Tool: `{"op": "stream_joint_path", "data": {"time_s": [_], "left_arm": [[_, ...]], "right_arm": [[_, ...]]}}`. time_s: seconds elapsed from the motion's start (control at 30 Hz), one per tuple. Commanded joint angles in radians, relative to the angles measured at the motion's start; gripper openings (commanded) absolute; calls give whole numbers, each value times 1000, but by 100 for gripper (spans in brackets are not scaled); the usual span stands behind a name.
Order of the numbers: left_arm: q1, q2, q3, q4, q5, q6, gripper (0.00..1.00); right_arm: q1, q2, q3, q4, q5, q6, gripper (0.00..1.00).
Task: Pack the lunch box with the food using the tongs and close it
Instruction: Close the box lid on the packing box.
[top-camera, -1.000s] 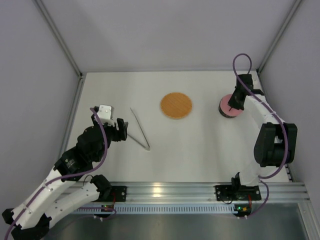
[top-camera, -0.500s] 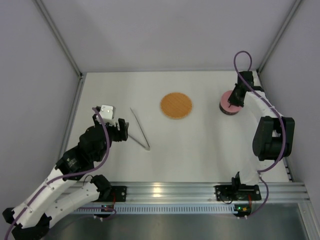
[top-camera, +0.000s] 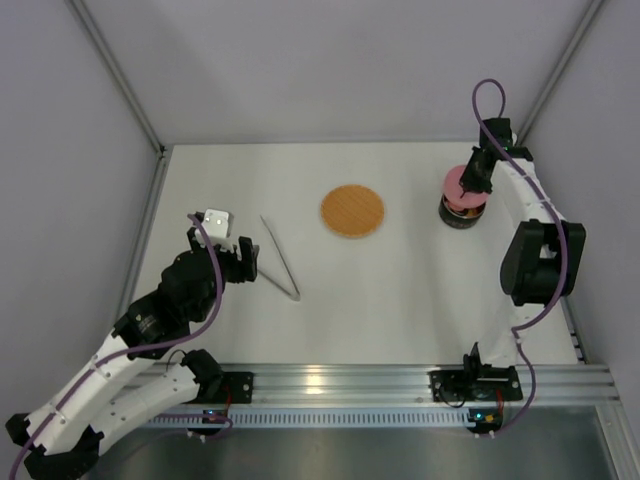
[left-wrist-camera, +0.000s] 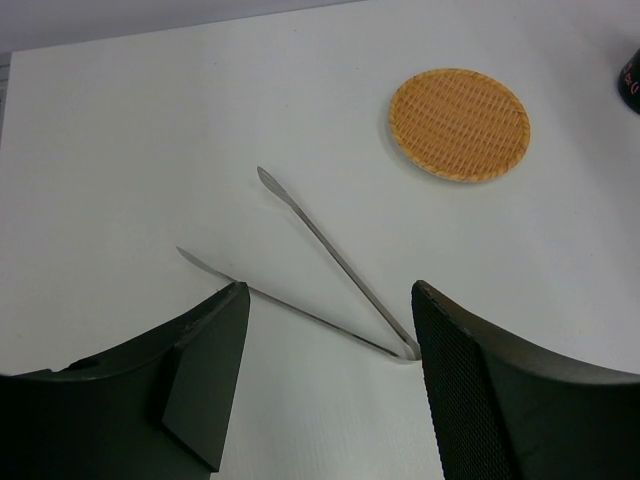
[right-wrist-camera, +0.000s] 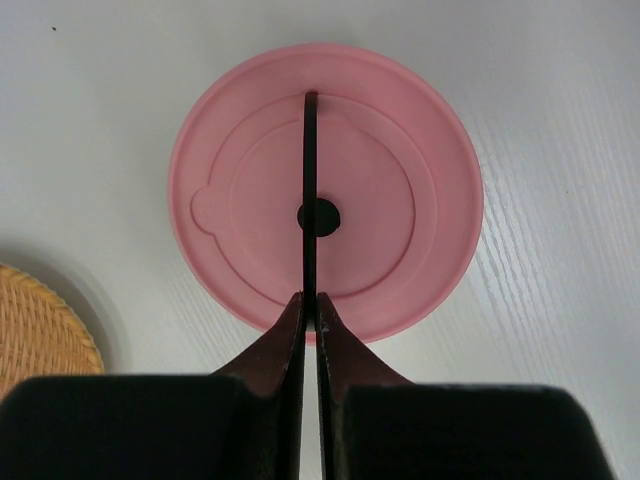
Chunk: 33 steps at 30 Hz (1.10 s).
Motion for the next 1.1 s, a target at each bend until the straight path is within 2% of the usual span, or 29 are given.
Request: {"op": "stream_joint_path", "data": {"time_s": [0.0,0.27,0.67,1.07], "left_arm": [[-1,2,1,45,3,2,71],[-1,2,-1,43,7,2,71],[-1,6,-1,43,6,1,72],[1,2,-1,42,1,-1,72]], "right_arm": [[-18,41,106,-76,-4,-34,1],[-19,101,114,-84,-29,-43,1],[-19,-6,-41,-36,-23,-47,2],[-22,-11,-54,-47,-59,-64,2]]}}
